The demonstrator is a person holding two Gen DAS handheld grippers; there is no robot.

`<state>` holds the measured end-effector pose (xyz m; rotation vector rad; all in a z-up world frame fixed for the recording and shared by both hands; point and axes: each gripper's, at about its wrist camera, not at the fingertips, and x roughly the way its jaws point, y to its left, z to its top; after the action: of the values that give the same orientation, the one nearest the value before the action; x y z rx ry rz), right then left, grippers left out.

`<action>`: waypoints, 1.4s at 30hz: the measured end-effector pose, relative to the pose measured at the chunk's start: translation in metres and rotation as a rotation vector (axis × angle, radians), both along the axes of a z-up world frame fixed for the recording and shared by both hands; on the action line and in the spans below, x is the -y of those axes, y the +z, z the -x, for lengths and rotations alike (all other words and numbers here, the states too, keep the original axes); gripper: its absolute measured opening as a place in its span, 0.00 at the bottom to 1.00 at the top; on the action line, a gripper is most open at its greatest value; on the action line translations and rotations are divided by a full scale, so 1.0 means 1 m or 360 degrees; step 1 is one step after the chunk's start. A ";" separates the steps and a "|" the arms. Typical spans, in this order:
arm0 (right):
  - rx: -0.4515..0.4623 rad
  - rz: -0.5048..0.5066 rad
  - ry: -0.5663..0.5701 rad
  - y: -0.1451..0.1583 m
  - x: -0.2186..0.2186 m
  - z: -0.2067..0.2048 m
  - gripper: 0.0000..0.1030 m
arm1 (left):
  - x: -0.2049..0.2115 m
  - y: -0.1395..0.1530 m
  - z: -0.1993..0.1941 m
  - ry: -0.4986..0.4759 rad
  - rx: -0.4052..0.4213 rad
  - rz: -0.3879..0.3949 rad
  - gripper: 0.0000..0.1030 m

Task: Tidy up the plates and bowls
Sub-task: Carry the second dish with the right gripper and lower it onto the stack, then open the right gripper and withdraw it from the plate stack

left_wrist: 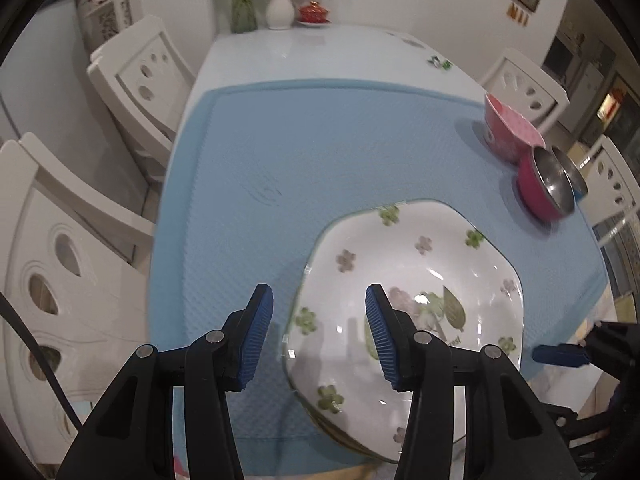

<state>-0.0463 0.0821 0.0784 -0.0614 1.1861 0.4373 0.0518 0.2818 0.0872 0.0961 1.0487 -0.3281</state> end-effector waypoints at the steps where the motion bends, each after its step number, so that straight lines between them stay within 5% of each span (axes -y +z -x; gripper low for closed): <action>1: 0.0004 -0.0005 -0.0003 0.002 0.002 0.000 0.45 | -0.002 0.001 -0.001 0.0009 0.0000 0.0009 0.44; 12: 0.0088 -0.0034 -0.0083 0.027 0.014 -0.014 0.45 | 0.000 0.032 -0.001 0.0047 0.0064 0.0154 0.44; 19: 0.0143 -0.0093 -0.0167 0.037 0.032 -0.011 0.46 | 0.037 0.070 0.004 -0.0002 0.0184 0.0132 0.44; 26: 0.0098 -0.0233 -0.0263 0.033 0.118 -0.011 0.47 | 0.096 0.094 0.014 0.0029 0.0185 0.0122 0.47; 28: 0.0091 -0.0300 -0.0326 0.035 0.150 -0.011 0.52 | 0.118 0.096 0.012 0.0022 0.0148 0.0151 0.66; 29: 0.0100 -0.0320 -0.0378 0.035 0.170 -0.010 0.54 | 0.135 0.097 0.012 0.0008 0.0143 0.0159 0.68; 42: 0.0036 -0.0375 -0.0659 0.032 0.329 -0.010 0.56 | 0.263 0.101 0.008 -0.0175 0.0134 0.0193 0.68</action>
<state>-0.0364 -0.2465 0.1100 0.3761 1.0834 0.2069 0.0438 0.0189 0.1881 0.0585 0.9398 -0.4825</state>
